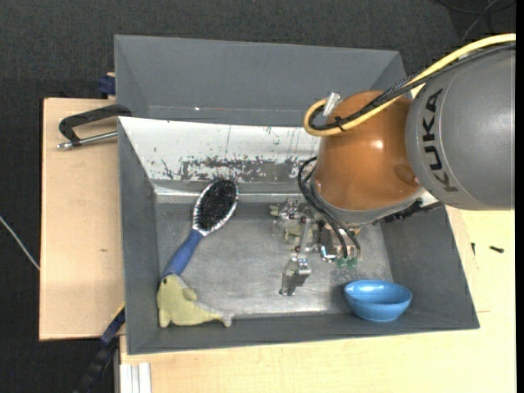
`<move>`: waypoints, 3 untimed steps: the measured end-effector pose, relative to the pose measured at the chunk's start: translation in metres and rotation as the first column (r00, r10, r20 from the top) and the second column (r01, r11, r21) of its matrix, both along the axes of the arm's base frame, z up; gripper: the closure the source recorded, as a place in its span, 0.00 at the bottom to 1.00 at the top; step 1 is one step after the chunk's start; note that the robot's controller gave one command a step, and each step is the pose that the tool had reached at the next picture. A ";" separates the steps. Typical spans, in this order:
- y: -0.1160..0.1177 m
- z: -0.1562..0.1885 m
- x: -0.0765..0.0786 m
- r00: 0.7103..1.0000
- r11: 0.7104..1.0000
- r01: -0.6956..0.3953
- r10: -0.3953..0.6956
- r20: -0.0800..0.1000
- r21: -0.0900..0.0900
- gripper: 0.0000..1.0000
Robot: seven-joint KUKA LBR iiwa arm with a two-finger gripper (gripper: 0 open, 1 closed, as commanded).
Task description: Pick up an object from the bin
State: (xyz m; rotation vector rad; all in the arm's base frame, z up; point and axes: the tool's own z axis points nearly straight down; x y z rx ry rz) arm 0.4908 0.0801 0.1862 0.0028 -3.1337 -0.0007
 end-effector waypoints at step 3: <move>-0.081 -0.112 0.084 0.988 0.988 -0.152 0.152 0.019 0.001 1.00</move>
Offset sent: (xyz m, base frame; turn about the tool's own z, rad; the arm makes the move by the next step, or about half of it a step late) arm 0.0269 -0.0654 -0.0660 0.1136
